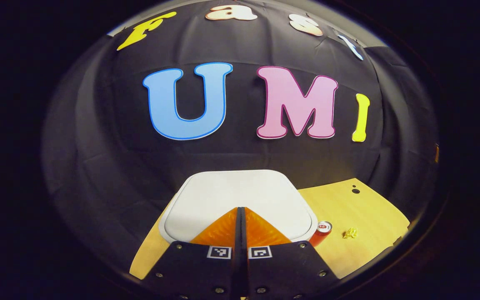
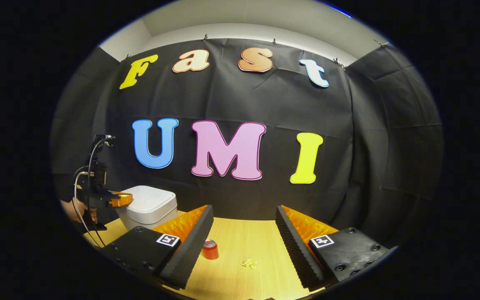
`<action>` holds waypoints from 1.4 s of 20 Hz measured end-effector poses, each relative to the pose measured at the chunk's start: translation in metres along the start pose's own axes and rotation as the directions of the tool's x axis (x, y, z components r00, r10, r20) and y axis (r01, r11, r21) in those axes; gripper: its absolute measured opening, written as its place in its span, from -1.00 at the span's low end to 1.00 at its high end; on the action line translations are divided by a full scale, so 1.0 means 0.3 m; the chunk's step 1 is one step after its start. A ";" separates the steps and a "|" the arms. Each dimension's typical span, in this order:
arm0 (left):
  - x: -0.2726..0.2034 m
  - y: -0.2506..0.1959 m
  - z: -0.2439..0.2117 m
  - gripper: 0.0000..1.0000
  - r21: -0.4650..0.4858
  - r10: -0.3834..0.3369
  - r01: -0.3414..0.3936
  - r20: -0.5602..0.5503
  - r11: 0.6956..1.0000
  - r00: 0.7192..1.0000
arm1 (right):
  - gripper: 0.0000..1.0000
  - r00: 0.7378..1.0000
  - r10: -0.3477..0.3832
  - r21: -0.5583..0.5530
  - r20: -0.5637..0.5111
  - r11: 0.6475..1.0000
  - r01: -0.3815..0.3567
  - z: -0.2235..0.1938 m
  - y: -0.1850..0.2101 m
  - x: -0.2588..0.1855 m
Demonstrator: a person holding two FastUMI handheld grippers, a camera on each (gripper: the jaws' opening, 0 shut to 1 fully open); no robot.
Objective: Press the lid of the desktop garbage bin to open it, pick up the crumpled paper on the desktop and throw it into the bin, then pick up the pop can on the desktop and drop it into the bin, and finally close the garbage bin lid.
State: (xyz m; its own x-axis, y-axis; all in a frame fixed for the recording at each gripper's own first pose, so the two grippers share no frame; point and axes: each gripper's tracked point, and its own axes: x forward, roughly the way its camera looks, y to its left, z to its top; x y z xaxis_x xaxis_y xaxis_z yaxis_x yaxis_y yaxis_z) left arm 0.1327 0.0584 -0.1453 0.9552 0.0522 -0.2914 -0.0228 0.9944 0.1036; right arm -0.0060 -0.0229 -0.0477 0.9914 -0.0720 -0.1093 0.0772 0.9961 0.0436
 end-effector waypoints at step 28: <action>-0.367 -0.302 0.162 0.74 0.008 -0.108 0.109 0.182 0.994 0.977 | 0.96 0.991 -0.006 -0.002 -0.135 1.000 0.006 -0.164 -0.012 0.062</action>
State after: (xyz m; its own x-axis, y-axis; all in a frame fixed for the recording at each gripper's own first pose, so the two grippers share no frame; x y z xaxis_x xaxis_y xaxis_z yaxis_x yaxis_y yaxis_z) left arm 0.0440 -0.0418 -0.0763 0.9897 -0.0734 -0.1227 0.0834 0.9934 0.0787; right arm 0.0070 -0.0253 -0.0989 0.9676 -0.0708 -0.2422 0.0832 0.9957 0.0412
